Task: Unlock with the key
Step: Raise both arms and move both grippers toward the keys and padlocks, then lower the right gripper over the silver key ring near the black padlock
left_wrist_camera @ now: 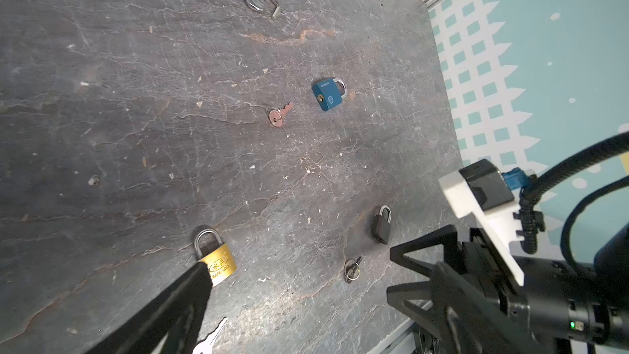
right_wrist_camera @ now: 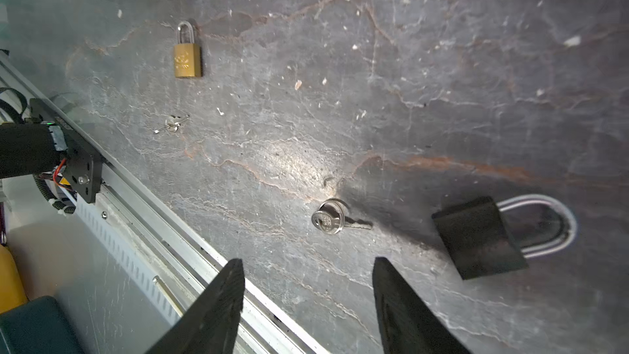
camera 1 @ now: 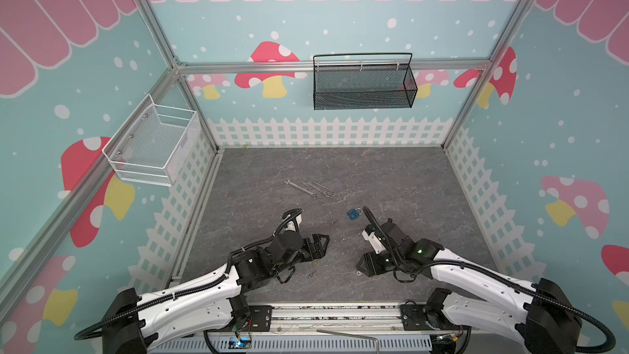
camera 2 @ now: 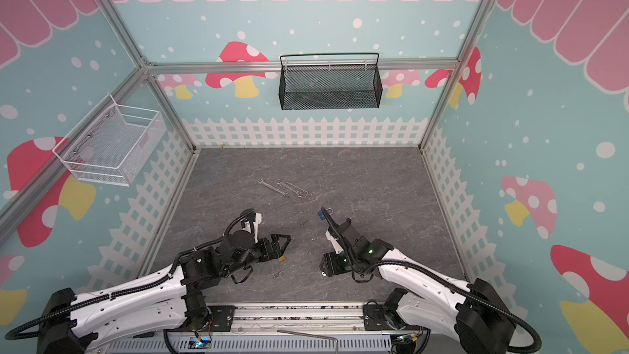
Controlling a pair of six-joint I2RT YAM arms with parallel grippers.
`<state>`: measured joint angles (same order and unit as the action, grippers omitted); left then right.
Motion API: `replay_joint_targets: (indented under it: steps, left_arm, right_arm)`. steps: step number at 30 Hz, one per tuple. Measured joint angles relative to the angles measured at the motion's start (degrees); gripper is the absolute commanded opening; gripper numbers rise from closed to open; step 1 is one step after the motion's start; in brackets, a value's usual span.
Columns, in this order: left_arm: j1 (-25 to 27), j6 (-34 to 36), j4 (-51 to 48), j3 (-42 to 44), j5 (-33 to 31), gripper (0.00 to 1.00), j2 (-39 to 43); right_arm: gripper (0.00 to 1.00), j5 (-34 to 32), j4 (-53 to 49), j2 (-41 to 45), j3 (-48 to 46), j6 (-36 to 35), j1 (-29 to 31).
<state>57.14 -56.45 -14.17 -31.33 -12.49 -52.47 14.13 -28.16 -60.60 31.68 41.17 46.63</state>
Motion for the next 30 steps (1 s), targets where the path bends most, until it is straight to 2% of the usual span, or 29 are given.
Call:
replay_joint_targets:
  steps: [9, 30]
  left_arm:
    - [1.1, -1.7, 1.4, 0.3, -1.9, 1.0, -1.2]
    - [1.1, -5.9, 1.9, 4.3, -3.6, 1.0, 0.3]
  right_arm:
    - [0.58, -2.2, 3.1, -5.4, -0.2, 2.8, 3.7]
    - [0.57, -3.6, 5.7, -14.0, 2.0, 3.6, 7.9]
